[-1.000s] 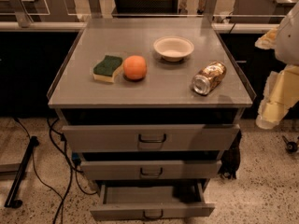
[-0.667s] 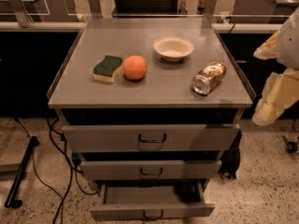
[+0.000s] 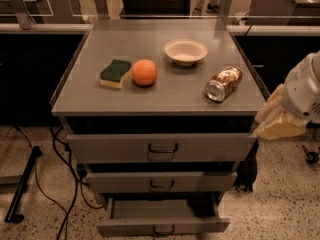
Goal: Close bottom drawer
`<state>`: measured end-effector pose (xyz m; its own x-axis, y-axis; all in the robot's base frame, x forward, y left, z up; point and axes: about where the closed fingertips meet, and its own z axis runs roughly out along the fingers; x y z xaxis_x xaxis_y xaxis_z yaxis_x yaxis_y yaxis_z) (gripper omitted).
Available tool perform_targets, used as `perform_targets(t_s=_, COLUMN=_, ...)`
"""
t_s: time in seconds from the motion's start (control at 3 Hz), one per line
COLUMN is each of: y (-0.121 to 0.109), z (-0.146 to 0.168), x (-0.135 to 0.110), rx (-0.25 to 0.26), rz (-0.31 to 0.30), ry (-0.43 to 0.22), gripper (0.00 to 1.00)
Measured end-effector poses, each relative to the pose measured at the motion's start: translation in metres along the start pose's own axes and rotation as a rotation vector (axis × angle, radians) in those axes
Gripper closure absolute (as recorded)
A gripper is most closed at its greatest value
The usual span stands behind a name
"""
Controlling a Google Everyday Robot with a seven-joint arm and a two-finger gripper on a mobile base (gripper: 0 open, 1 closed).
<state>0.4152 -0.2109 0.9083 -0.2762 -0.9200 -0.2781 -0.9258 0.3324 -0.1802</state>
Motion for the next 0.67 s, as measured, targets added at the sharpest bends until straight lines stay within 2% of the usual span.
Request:
perform_targets(t_s=0.33, y=0.024, z=0.041, x=0.011, rx=-0.05, rz=0.033, ry=-0.038, gripper=0.89)
perform_targets(t_s=0.67, y=0.051, z=0.08, x=0.021, rx=-0.098, rz=0.064, ry=-0.075, gripper=1.0)
